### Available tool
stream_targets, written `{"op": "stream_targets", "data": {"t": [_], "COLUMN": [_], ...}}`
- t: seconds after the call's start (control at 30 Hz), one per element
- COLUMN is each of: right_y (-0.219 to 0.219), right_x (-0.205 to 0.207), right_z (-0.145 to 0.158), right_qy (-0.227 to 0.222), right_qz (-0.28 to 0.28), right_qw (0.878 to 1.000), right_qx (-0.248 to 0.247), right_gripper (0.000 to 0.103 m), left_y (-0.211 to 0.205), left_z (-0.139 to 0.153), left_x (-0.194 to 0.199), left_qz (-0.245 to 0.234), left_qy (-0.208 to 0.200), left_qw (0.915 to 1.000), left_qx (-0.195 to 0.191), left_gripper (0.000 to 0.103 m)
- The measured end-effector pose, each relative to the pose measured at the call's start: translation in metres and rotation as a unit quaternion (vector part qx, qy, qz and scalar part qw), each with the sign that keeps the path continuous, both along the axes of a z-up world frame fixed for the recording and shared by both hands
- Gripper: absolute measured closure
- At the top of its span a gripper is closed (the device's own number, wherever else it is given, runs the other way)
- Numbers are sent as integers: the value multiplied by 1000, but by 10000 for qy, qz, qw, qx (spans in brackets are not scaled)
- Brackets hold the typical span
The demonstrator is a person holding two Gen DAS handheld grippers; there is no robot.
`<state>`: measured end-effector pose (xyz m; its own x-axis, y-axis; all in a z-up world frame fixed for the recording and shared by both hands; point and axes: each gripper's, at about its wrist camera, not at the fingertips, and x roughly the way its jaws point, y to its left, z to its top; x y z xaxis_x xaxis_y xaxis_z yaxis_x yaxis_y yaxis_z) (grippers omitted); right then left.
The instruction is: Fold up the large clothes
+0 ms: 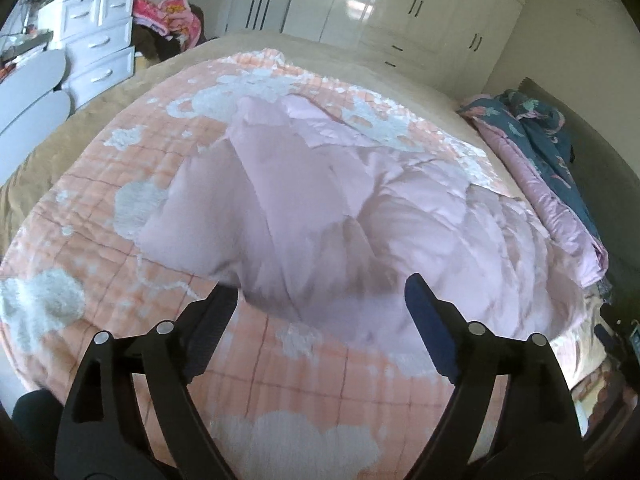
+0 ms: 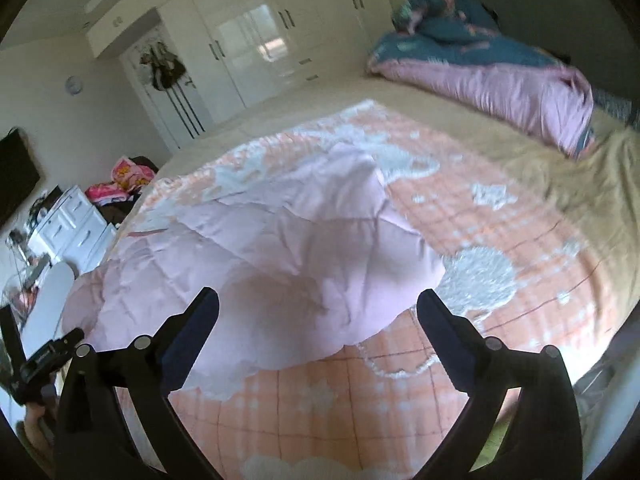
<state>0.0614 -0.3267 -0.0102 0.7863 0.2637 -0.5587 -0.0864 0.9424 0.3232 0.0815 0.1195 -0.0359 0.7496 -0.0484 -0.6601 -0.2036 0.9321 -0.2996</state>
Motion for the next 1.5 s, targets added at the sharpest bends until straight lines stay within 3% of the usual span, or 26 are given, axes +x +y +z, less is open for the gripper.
{"op": "stream_targets", "data": {"t": [0.13,0.27,0.67,0.83,1.07,1.5], "right_y": [5,11,46,66,79,87], "right_x": [-29,-51,-117,-132,-136,-130], "right_z": [22,41,69,61,33,26], "right_qy": [-314,-589,-1310,-1271,-1027,-896], "right_qz": [159,318,801,1058,998,1135], "right_qw": [9993,9973,9854,9825,9856,9857], "right_qx": [-124,-315,-742,-855,-893,-865], "right_gripper": [4,4,4,4,4,4], "left_y": [-9,-19,-49,-70,-90,-94], "left_z": [23,48,67,55,40,41], "left_x": [-20,-39,-84,-100,-106,-105], "left_qz": [-118,-221,-421,-586,-809,-828], "left_qy": [-329,-599,-819,-834,-756,-747], "left_qw": [9992,9973,9944,9928,9914,9911], "left_qx": [191,375,511,623,705,729], "left_gripper": [13,9,9,9,9,9]}}
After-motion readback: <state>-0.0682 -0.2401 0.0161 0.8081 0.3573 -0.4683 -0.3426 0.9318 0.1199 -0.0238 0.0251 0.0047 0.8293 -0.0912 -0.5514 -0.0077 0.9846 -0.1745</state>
